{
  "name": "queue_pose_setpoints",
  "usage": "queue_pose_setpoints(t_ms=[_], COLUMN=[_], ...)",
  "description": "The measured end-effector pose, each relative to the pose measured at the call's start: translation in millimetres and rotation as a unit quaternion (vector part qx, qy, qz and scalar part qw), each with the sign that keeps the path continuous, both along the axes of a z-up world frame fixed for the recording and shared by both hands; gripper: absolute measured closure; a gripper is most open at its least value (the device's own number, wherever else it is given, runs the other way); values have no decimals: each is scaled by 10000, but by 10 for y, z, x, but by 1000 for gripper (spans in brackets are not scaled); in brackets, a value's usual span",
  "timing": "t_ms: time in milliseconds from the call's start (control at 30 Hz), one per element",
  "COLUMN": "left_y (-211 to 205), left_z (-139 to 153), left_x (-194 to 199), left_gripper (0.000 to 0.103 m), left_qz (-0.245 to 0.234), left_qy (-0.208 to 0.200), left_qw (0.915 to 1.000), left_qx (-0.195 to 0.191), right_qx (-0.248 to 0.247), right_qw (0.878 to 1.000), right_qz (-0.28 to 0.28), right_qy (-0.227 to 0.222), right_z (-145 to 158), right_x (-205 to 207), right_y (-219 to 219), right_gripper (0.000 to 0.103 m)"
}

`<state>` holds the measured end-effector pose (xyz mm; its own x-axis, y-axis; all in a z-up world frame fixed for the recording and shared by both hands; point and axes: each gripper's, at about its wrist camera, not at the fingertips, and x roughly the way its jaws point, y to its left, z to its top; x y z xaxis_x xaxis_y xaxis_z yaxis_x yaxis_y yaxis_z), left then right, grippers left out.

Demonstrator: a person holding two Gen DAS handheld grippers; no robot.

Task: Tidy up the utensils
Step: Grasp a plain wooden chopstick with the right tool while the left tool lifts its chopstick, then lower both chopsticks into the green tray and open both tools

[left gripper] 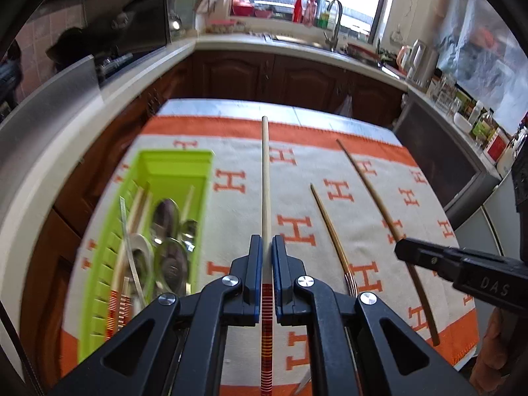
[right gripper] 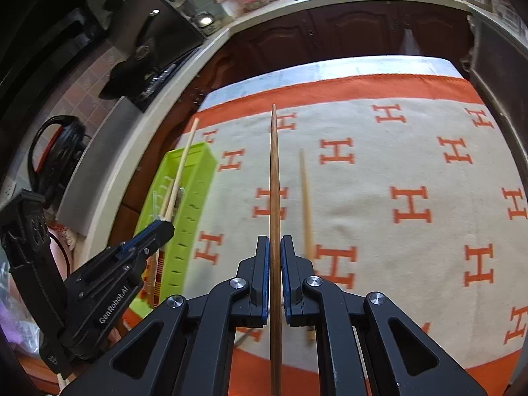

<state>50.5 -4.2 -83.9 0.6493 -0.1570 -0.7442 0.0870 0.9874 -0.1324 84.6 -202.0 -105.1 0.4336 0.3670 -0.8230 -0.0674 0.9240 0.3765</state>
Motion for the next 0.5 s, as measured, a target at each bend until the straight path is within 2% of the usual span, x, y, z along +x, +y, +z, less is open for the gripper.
queue_pose_setpoints(t_ms=[100, 200, 367, 500], left_y=[205, 457, 878, 1167], left_z=[172, 229, 139, -47], left_x=[-81, -98, -54, -8], left_gripper=[99, 99, 99, 99], left_qz=[225, 445, 659, 673], left_qy=[-209, -245, -163, -8], left_qw=[9994, 9984, 9971, 9975], left_qx=[151, 242, 335, 226], right_qx=[63, 74, 193, 286], right_qw=[9997, 9987, 9968, 9954], right_qz=[228, 495, 736, 714], right_qy=[-1, 43, 265, 567], right_z=[88, 141, 119, -52], right_x=[8, 58, 246, 459], right_y=[268, 618, 1150, 1502], right_gripper=[97, 97, 97, 97])
